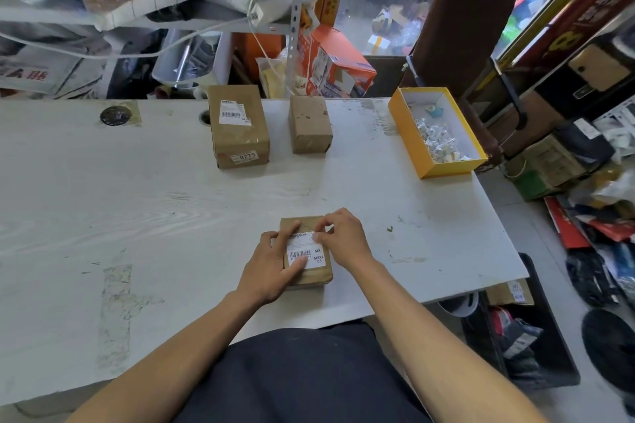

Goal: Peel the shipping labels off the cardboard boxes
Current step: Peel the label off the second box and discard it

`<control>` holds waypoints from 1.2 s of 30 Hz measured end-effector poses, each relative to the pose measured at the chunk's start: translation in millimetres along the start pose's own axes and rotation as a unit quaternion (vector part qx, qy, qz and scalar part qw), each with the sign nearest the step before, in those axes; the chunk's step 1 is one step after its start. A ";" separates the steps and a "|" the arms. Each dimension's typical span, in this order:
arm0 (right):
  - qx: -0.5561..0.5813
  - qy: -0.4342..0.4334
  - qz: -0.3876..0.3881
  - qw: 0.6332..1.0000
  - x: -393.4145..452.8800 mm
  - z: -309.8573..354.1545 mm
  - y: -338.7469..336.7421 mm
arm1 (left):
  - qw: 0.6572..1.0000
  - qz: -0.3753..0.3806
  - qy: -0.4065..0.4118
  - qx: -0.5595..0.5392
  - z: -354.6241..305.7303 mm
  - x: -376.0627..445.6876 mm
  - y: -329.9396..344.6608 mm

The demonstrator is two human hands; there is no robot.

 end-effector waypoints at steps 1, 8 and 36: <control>0.003 0.004 -0.001 1.000 1.5 -0.1 0.0 | 1.000 0.001 -0.001 0.000 0.0 0.2 0.1; 0.000 0.016 0.009 1.000 6.2 -3.9 3.4 | 1.000 0.002 -0.003 0.002 -0.7 0.5 -0.5; 0.028 -0.040 -0.113 0.992 -13.9 -6.6 -6.1 | 1.000 -0.003 -0.005 -0.006 0.4 0.7 -0.5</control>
Point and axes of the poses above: each hand's wrist, its own x-axis towards the middle knuckle, its own y-axis out of the palm, z = x × y, the point moved 10 cm from there along x, towards the middle knuckle, and after that the axes turned 14 degrees about -z, right-handed, at the moved point
